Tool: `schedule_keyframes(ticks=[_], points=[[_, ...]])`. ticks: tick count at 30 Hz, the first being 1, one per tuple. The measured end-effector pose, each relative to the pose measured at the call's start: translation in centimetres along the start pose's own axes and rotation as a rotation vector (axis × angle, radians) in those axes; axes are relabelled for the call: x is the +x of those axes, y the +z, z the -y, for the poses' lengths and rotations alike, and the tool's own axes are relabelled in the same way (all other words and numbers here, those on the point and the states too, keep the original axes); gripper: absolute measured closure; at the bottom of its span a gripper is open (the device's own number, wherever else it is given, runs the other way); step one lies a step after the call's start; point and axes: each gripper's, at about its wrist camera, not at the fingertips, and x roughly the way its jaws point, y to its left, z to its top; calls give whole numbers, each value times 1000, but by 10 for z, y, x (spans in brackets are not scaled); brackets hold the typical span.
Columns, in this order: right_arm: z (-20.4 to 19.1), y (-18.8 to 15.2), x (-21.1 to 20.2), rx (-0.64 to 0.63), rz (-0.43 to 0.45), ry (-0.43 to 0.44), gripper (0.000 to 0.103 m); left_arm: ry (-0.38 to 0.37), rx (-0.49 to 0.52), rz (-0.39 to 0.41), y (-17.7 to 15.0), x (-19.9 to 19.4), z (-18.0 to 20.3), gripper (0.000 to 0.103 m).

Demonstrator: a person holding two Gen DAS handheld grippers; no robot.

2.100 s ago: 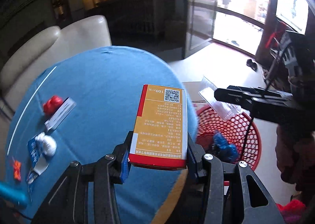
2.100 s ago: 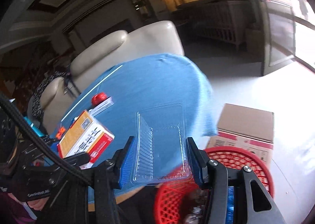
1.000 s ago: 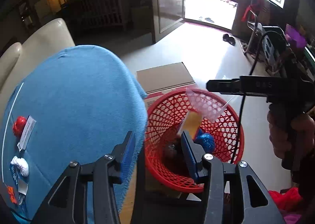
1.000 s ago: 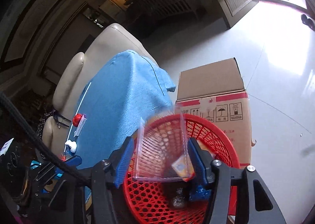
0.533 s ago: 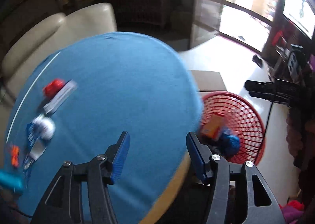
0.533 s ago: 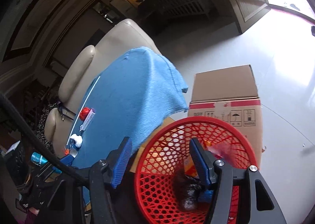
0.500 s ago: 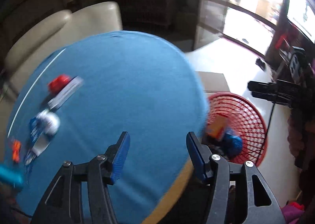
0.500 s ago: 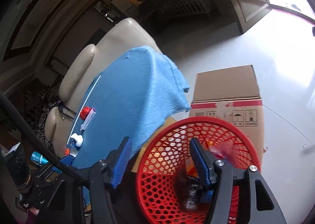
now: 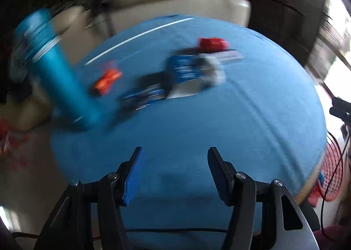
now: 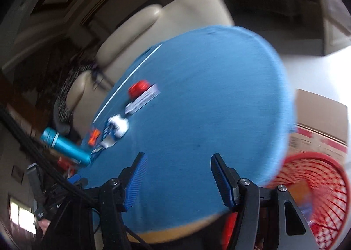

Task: Collect trash
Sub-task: 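Return both tools to the table and grasp the red mesh bag with the right tool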

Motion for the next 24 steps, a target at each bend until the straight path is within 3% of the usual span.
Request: schedule_keyframes(ticks=[6, 12, 24], points=[[-65, 21, 64, -121, -84, 20, 39, 28, -83, 41, 0, -5, -38, 43], [-86, 62, 121, -25, -147, 28, 39, 64, -30, 80, 2, -2, -40, 42], [-119, 154, 204, -49, -100, -54, 39, 41, -60, 96, 16, 13, -59, 42]])
